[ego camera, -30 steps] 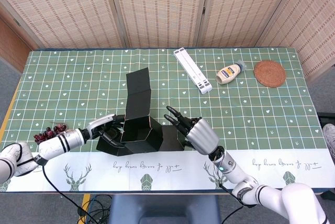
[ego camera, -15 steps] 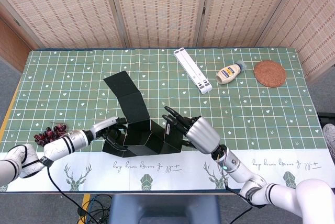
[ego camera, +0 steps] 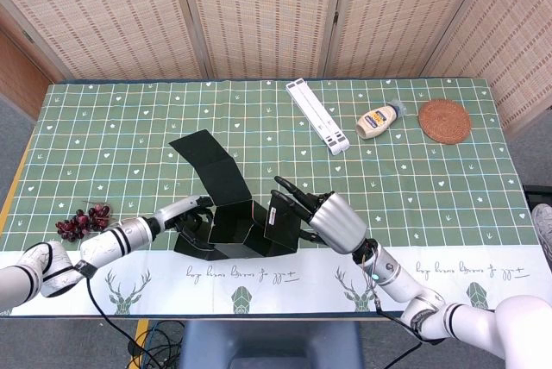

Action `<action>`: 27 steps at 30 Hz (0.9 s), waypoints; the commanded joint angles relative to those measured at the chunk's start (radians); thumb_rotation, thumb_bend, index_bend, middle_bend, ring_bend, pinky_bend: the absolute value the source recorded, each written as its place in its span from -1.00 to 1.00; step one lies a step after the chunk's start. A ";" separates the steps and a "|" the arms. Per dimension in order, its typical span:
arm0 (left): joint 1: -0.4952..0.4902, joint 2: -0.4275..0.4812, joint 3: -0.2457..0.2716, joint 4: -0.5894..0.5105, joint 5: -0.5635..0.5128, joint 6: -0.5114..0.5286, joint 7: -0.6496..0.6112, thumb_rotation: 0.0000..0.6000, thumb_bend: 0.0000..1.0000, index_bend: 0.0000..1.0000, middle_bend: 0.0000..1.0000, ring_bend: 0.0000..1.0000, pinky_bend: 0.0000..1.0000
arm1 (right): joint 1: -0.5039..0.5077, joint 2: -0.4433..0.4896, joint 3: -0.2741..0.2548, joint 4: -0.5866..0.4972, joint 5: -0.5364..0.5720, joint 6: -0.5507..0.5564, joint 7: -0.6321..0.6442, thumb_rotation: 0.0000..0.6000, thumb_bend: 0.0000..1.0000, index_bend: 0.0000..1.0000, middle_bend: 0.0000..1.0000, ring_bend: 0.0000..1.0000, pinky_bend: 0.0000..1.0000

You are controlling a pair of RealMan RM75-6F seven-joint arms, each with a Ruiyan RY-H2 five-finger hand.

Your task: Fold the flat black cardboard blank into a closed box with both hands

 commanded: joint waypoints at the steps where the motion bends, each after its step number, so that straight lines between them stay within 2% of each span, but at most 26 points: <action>1: -0.002 -0.002 -0.011 -0.014 -0.013 -0.015 0.030 1.00 -0.87 -0.48 -0.54 -0.07 0.55 | 0.004 -0.002 -0.001 0.001 -0.006 -0.003 0.000 1.00 -1.00 -1.00 -0.94 0.30 1.00; 8: -0.002 0.001 -0.036 -0.045 -0.039 -0.038 0.098 1.00 -0.87 -0.48 -0.54 -0.07 0.55 | 0.015 0.000 -0.001 -0.006 -0.011 -0.021 -0.012 1.00 -1.00 -1.00 -0.90 0.31 1.00; 17: 0.006 -0.012 -0.062 -0.075 -0.065 -0.063 0.197 1.00 -0.87 -0.48 -0.54 -0.08 0.55 | 0.031 -0.026 -0.027 0.029 -0.025 -0.066 -0.010 1.00 -0.99 -1.00 -0.88 0.32 1.00; 27: 0.029 -0.057 -0.091 -0.077 -0.109 -0.095 0.334 1.00 -0.87 -0.48 -0.54 -0.08 0.55 | 0.052 -0.070 -0.090 0.115 -0.062 -0.125 0.011 1.00 -0.88 -1.00 -0.76 0.36 1.00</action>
